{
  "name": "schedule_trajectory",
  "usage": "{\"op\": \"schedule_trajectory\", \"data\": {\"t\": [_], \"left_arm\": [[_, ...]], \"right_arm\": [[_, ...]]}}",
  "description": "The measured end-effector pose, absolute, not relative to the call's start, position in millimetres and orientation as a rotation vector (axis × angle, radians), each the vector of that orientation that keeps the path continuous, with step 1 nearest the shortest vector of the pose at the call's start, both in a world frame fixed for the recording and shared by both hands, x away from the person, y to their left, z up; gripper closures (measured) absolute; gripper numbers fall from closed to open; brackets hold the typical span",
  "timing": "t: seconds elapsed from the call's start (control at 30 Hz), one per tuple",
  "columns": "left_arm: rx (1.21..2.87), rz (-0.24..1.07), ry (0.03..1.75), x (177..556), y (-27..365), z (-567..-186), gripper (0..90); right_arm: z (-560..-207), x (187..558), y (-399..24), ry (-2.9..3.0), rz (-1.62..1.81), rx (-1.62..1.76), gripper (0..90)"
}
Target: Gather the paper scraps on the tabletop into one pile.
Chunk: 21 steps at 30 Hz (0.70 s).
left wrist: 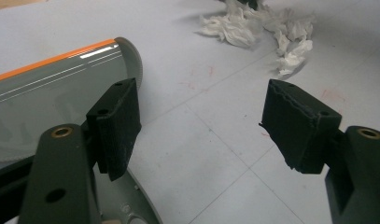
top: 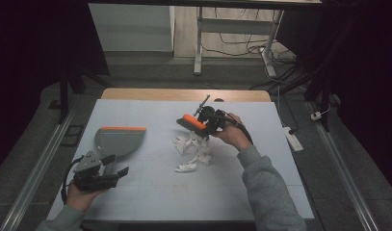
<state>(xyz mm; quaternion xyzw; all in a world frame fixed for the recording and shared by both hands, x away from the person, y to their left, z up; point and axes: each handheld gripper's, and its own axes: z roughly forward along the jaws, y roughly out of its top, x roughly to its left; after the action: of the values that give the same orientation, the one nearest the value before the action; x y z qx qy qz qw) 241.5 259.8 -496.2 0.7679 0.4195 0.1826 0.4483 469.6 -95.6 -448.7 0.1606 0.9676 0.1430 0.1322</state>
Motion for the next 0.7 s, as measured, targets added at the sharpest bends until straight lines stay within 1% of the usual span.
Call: {"op": "schedule_trajectory", "data": {"t": [0.1, 0.17, 0.3, 0.4, 0.53, 0.7], "left_arm": [[1.904, 0.457, 1.031, 240.9, 257.4, -495.4, 28.7], [1.909, 0.46, 1.027, 240.4, 255.9, -494.9, 28.7], [1.908, 0.459, 1.028, 240.4, 256.4, -494.6, 28.7], [1.905, 0.457, 1.031, 241.2, 257.0, -495.3, 28.7], [1.906, 0.458, 1.03, 241.2, 256.6, -495.3, 28.7], [1.911, 0.458, 1.025, 241.1, 254.9, -494.8, 28.7]], "right_arm": [[-440.3, 456.0, -98.0, 2.769, 0.408, 0.411, 69.7], [-432.0, 451.8, -103.6, 2.72, 0.447, 0.434, 69.7], [-411.0, 446.2, -120.1, 2.683, 0.664, 0.533, 69.7], [-403.2, 431.9, -123.6, 2.757, 0.768, 0.556, 69.7], [-407.1, 404.8, -116.1, 2.907, 0.838, 0.507, 69.7], [-427.8, 385.9, -104.0, 3.075, 0.833, 0.462, 69.6]]}}
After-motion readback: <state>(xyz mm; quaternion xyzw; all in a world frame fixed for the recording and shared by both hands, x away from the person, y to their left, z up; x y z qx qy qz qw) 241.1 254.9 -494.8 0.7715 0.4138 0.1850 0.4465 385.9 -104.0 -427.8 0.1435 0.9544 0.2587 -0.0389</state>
